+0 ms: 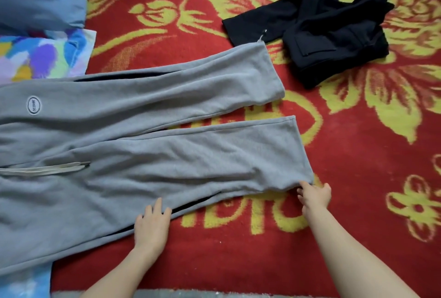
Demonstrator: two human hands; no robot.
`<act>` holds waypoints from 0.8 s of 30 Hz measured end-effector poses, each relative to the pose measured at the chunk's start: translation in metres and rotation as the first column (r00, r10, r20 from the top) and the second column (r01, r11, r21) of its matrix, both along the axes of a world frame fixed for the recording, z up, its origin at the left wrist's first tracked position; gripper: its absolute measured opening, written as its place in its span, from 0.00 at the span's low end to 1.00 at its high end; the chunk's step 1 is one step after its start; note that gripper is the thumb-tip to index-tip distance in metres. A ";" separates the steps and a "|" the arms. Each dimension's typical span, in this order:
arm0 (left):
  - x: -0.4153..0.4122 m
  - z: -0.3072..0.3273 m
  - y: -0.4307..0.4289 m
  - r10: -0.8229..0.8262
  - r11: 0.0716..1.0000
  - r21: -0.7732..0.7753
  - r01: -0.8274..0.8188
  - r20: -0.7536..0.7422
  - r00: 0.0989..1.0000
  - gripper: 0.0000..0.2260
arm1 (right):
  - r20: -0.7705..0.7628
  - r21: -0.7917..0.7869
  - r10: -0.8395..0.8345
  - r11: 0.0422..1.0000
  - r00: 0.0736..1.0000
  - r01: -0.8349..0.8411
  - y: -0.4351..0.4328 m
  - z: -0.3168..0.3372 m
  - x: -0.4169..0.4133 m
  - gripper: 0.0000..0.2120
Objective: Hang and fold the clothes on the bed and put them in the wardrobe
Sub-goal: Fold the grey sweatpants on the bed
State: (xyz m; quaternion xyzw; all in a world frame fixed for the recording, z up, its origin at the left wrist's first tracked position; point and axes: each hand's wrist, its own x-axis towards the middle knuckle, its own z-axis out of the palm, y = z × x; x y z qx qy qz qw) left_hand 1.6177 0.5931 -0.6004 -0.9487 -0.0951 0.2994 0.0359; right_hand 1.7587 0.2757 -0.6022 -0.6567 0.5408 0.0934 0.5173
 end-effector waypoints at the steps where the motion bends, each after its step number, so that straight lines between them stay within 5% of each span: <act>1: 0.000 0.001 0.001 -0.012 0.999 -0.038 0.014 0.033 0.999 0.12 | -0.006 0.017 0.004 1.000 1.000 -0.004 -0.003 0.001 0.003 0.12; 2: -0.002 0.003 0.002 -0.036 0.997 -0.061 0.039 0.049 0.998 0.16 | -0.024 0.003 0.053 0.999 0.998 -0.053 -0.005 0.003 0.006 0.04; 6: -0.015 0.003 0.009 -0.036 0.990 -0.127 0.056 0.152 0.988 0.28 | 0.029 -0.163 0.278 0.949 0.960 -0.270 -0.029 0.015 0.011 0.04; 14: -0.020 -0.002 0.010 -0.129 0.981 -0.084 0.175 0.392 0.911 0.03 | -0.109 -0.447 0.403 0.796 0.908 -0.407 -0.049 0.029 0.018 0.09; 16: -0.026 -0.002 0.010 -0.165 0.971 -0.098 0.219 0.387 0.907 0.08 | -0.217 -0.460 0.408 0.758 0.887 -0.462 -0.044 0.028 0.017 0.12; 18: -0.033 -0.001 0.012 -0.189 0.963 -0.112 0.245 0.367 0.911 0.11 | -0.340 -0.416 0.499 0.681 0.797 -0.603 -0.033 0.028 0.018 0.19; 20: -0.035 0.005 0.019 -0.207 0.958 -0.117 0.264 0.358 0.911 0.03 | -0.384 -0.359 0.617 0.586 0.688 -0.726 -0.012 0.030 0.025 0.24; 22: -0.027 0.005 0.027 -0.191 0.958 -0.148 0.246 0.308 0.932 0.15 | -0.361 -0.328 0.727 0.488 0.584 -0.809 0.017 0.031 0.036 0.27; 24: -0.010 0.010 0.036 -0.143 0.973 -0.121 0.194 0.341 0.929 0.15 | -0.311 -0.331 0.822 0.376 0.476 -0.865 0.048 0.033 0.047 0.28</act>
